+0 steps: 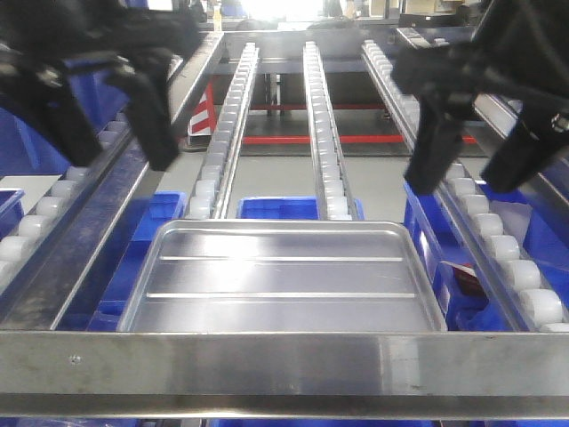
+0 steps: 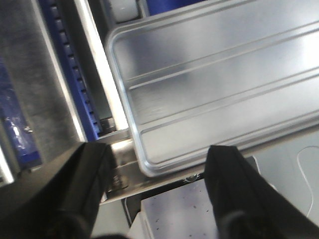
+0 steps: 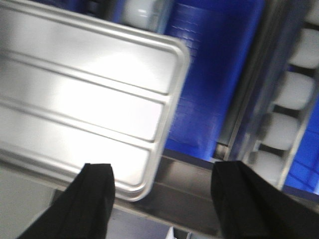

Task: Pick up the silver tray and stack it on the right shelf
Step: 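Lower both grippers onto opposite short edges of the silver tray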

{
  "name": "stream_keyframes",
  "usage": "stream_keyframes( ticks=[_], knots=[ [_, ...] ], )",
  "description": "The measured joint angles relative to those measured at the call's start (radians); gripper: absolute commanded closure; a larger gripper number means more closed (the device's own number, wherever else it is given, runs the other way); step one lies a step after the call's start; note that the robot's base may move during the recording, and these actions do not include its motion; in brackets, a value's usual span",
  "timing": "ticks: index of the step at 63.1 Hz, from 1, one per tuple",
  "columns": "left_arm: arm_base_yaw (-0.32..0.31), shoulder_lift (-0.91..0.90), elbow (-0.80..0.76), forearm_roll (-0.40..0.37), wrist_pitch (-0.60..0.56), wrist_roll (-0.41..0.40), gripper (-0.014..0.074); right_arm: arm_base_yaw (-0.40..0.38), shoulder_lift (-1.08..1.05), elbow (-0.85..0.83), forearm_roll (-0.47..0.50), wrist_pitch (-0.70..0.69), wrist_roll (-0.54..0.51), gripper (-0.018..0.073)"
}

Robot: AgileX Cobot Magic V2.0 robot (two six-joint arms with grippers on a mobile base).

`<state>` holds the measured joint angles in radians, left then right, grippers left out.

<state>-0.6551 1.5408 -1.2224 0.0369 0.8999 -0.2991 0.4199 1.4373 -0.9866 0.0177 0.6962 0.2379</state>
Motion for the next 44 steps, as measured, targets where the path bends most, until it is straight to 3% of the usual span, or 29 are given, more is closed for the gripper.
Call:
stream_keyframes(
  ticks=[6,19,44],
  knots=[
    [-0.006,0.034,0.0,0.002,-0.024,-0.043,0.0303,0.0,0.057,-0.033,-0.05,0.023,0.071,0.0039],
    [-0.006,0.098,0.0,0.069,-0.04,-0.163,0.0314,0.0,0.119,-0.045,-0.061,0.002,0.133,0.0039],
    [-0.006,0.222,0.0,0.084,-0.052,-0.229,0.0314,0.0,0.237,-0.048,-0.062,-0.047,0.148,0.0039]
  ],
)
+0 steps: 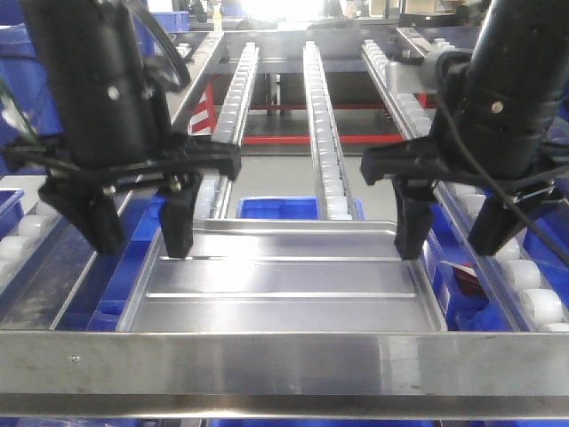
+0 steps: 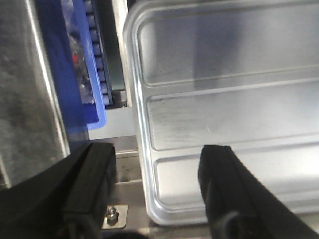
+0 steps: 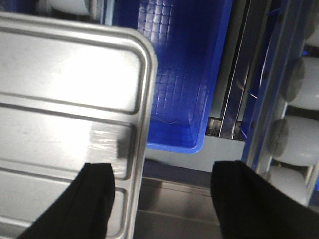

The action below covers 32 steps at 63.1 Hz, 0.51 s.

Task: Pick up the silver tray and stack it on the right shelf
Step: 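Lower both grippers onto opposite short edges of the silver tray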

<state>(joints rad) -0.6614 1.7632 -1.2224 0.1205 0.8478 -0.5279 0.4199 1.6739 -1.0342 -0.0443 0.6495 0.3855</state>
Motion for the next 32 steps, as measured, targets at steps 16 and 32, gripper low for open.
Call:
stream_keyframes(
  ticks=[16,32],
  knots=[
    [0.008,0.05,0.0,0.004,-0.034,-0.02,0.0314,0.0,0.058,0.0,0.004,-0.038,0.002,0.0039],
    [0.039,0.078,-0.002,-0.003,-0.046,-0.043,0.0314,0.0,0.09,-0.009,0.01,-0.062,0.002,0.0127]
  ],
)
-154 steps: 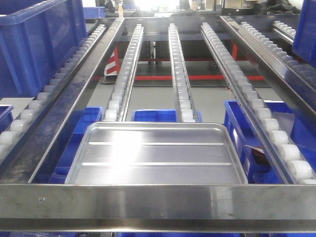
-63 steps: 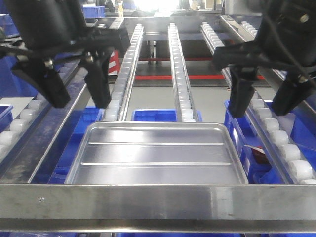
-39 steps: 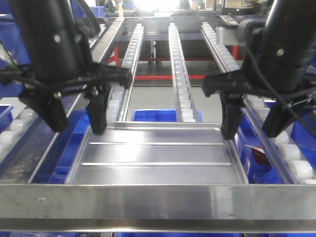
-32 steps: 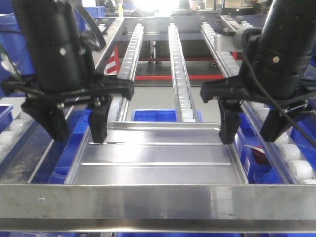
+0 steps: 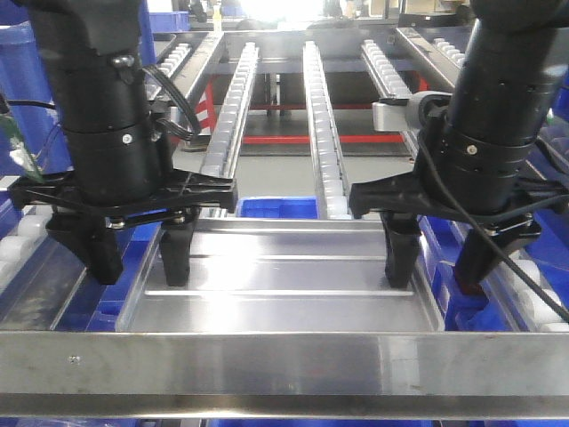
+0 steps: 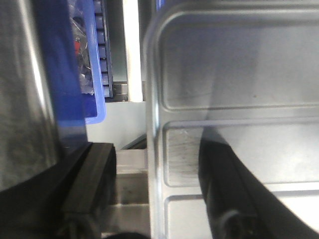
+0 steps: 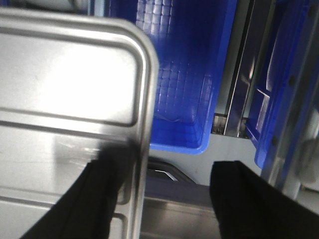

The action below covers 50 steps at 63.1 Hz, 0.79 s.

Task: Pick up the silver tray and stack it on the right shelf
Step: 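Lower both grippers onto opposite short edges of the silver tray, then close both grippers on the tray edges and lift it up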

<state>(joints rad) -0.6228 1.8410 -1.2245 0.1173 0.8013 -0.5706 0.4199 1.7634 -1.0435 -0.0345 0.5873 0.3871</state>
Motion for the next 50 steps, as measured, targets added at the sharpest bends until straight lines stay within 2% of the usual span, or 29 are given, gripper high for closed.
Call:
stream_keyframes(
  ticks=[7,13,20,23,28,32,50],
  knots=[
    [0.0,0.0,0.0,0.002,-0.004,0.0,0.0321,0.0,0.004,-0.002,0.006,-0.012,0.0,0.0261],
    [0.0,0.0,0.0,0.004,-0.014,-0.001,0.0365,0.002,0.004,-0.004,0.014,-0.027,0.003,0.0391],
    [0.0,0.0,-0.002,0.004,-0.027,-0.001,0.0491,0.003,0.005,-0.007,0.015,-0.027,0.003,0.0517],
    [0.0,0.002,-0.002,0.004,-0.029,-0.001,0.0595,0.003,0.005,-0.007,0.015,-0.027,0.005,0.0507],
    [0.0,0.007,-0.002,0.009,-0.03,-0.002,0.0711,0.003,0.005,-0.007,0.015,-0.023,0.005,0.0508],
    [0.002,0.008,-0.006,0.013,-0.031,-0.005,0.0682,0.003,0.005,-0.007,0.015,-0.021,0.005,0.0508],
    [0.003,0.011,-0.028,0.011,-0.022,-0.018,0.0696,0.003,-0.017,-0.007,0.015,0.014,0.007,0.0509]
  ],
)
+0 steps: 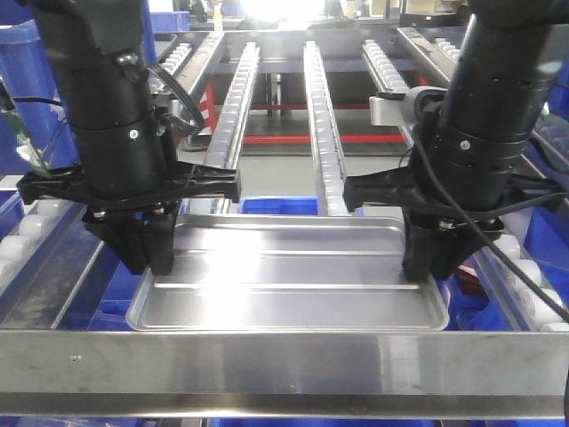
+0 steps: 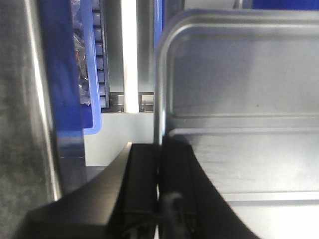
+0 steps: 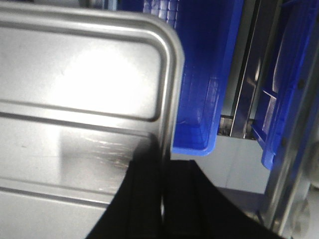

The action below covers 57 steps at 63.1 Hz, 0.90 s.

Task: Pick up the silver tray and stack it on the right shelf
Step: 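Close both grippers on the tray edges and lift it up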

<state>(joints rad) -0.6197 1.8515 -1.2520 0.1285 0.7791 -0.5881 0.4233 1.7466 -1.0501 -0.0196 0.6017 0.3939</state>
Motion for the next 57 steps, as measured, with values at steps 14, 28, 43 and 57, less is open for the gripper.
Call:
stream_keyframes(
  ticks=[14,28,43,57],
  knots=[
    [-0.011,-0.075,-0.043,0.021,0.063,0.0,0.0696,-0.002,-0.145,0.002,0.0,0.058,-0.004,0.0509],
    [-0.029,-0.234,-0.06,0.035,0.137,0.0,0.0695,-0.002,-0.336,0.002,0.005,0.114,-0.009,0.0502],
    [-0.062,-0.353,-0.129,0.033,0.246,0.0,0.0695,0.0,-0.446,0.002,0.02,0.159,-0.012,0.0502],
    [-0.093,-0.36,-0.18,0.042,0.315,0.002,0.0696,0.0,-0.441,0.002,0.02,0.182,-0.012,0.0502]
  ],
)
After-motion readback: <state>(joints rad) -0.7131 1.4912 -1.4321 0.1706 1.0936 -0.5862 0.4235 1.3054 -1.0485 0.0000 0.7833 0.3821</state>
